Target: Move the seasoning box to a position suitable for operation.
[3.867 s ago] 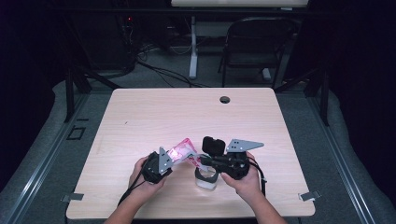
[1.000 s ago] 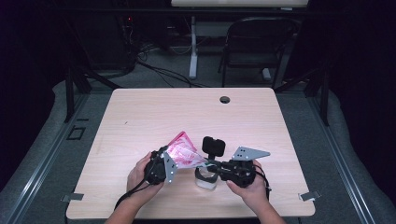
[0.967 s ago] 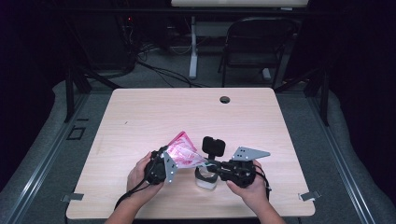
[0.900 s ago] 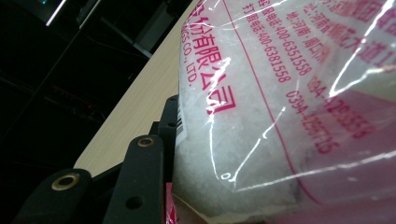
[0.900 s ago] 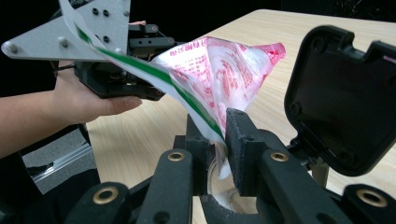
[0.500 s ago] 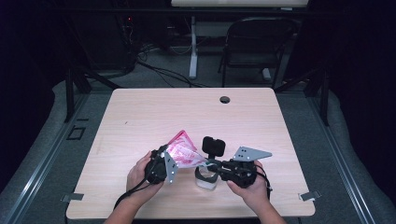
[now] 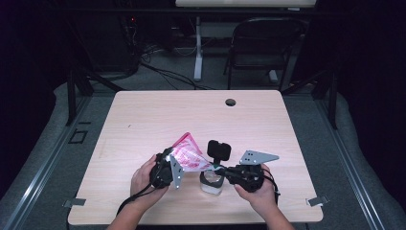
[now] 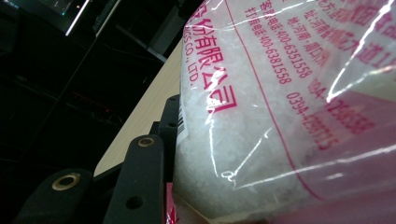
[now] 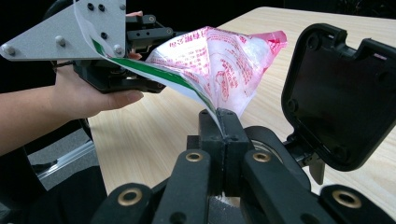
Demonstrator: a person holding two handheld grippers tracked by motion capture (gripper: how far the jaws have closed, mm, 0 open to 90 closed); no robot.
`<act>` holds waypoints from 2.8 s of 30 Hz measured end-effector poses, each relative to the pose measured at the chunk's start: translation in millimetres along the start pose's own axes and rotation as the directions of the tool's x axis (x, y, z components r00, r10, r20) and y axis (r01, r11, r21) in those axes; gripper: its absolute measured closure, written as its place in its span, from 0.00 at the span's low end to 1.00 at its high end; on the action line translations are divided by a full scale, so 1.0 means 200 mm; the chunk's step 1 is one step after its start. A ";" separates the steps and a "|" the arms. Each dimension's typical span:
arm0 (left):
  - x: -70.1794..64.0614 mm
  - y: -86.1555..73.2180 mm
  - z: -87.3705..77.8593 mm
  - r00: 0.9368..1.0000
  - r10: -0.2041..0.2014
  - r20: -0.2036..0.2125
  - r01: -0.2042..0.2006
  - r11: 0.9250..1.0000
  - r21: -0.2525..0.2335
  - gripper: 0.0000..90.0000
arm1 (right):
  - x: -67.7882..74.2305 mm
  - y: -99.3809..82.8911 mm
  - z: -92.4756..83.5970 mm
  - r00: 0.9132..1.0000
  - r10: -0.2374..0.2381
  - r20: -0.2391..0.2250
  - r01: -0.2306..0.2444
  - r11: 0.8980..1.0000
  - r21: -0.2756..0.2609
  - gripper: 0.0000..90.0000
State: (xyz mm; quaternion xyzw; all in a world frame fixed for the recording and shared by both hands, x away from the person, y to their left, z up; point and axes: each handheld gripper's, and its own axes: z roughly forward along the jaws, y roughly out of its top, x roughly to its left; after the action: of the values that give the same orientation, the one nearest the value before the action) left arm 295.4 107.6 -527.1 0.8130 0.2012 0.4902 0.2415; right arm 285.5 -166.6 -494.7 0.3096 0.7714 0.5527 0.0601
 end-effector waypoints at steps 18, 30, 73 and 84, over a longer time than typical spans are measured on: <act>0.00 0.01 0.00 0.999 0.032 -0.030 -0.032 0.999 -0.001 0.73 | -0.01 -0.01 0.01 1.000 0.015 0.007 -0.016 0.999 0.043 1.00; 0.00 0.02 -0.01 0.994 0.097 -0.048 -0.097 0.995 0.008 0.73 | -0.03 -0.02 0.01 1.000 0.022 0.003 -0.022 0.998 0.060 1.00; 0.02 0.06 -0.05 0.970 0.209 -0.123 -0.209 0.978 0.016 0.73 | -0.04 -0.04 0.02 0.999 0.042 0.004 -0.042 0.996 0.078 1.00; 0.02 0.07 -0.06 0.963 0.232 -0.140 -0.232 0.972 0.017 0.73 | -0.05 -0.05 0.03 0.999 0.042 0.003 -0.042 0.995 0.086 1.00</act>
State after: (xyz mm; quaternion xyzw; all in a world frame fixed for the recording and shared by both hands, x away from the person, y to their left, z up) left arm 287.4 100.6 -512.0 0.7944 0.1212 0.5712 0.1672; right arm 291.6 -168.9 -508.0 0.3282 0.7879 0.5198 0.0355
